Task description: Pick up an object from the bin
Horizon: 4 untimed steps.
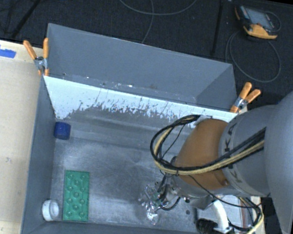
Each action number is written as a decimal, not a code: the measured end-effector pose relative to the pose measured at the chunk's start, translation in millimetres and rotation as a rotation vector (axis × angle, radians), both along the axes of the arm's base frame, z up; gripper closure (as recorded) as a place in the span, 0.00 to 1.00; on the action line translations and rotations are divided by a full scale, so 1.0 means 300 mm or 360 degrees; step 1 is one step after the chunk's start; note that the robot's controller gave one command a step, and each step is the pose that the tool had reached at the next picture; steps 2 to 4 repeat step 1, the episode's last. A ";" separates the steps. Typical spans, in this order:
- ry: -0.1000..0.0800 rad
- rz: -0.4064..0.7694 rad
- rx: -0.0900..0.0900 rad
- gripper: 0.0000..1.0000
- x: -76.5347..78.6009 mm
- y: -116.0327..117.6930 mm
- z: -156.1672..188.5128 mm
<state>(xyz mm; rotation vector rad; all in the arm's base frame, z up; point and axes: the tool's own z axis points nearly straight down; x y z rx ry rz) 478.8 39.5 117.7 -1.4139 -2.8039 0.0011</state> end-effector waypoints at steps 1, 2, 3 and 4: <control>-0.0004 0.0005 0.0000 1.00 0.001 -0.001 0.117; -0.0004 0.0005 0.0000 1.00 0.001 -0.001 0.117; -0.0004 0.0005 0.0000 1.00 0.001 -0.001 0.117; -0.0004 0.0005 0.0000 1.00 0.001 -0.001 0.117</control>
Offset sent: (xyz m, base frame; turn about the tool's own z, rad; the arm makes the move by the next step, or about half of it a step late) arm 0.0001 0.0000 0.0344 0.0000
